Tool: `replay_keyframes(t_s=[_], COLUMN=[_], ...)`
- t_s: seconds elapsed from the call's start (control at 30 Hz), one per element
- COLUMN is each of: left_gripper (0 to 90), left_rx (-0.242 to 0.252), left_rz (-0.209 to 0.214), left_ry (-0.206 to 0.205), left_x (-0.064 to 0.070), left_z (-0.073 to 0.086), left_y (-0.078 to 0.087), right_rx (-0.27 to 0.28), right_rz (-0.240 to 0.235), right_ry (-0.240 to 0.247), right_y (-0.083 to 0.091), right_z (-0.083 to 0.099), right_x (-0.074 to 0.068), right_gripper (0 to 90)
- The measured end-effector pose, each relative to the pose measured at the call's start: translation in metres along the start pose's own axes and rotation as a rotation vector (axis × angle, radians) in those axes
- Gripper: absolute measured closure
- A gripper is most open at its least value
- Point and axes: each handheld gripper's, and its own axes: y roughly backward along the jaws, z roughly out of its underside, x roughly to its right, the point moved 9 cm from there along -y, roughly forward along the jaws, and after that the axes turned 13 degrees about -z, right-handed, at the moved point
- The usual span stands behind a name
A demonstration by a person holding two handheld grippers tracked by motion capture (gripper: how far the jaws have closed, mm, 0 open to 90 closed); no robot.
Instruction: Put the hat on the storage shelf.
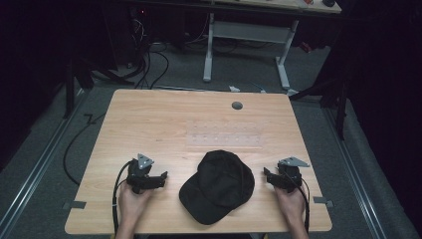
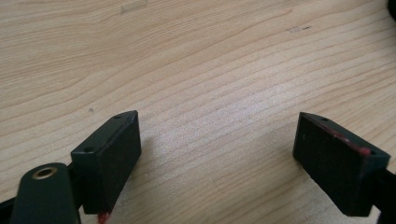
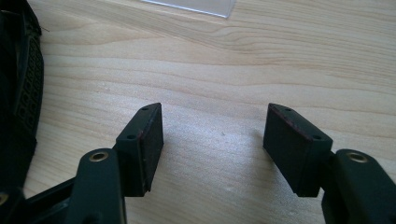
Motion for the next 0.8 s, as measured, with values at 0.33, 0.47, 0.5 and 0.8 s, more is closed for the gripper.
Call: replay_keyframes(t_s=[0.33,0.47,0.5,0.8], left_gripper=[15.6,15.7,15.7,15.8], left_rx=[0.001,0.002,0.002,0.002], left_rz=[-0.004,-0.007,-0.007,-0.007], left_ry=[0.002,0.004,0.004,0.005], left_x=[-0.0001,0.0000,0.0000,-0.0001], left_z=[-0.0001,-0.0002,-0.0002,-0.0002], left_y=[-0.0002,-0.0002,-0.0003,-0.0002], right_rx=[0.001,0.003,0.005,-0.008], right_rz=[-0.006,-0.008,-0.012,-0.035], right_ry=[-0.001,-0.005,-0.004,0.003], right_y=[0.0001,0.0000,0.0001,0.0028], right_z=[0.0000,-0.0002,-0.0003,0.0005], right_x=[-0.0001,-0.0002,0.0000,-0.0046], right_gripper=[38.0,37.7,37.7,44.6])
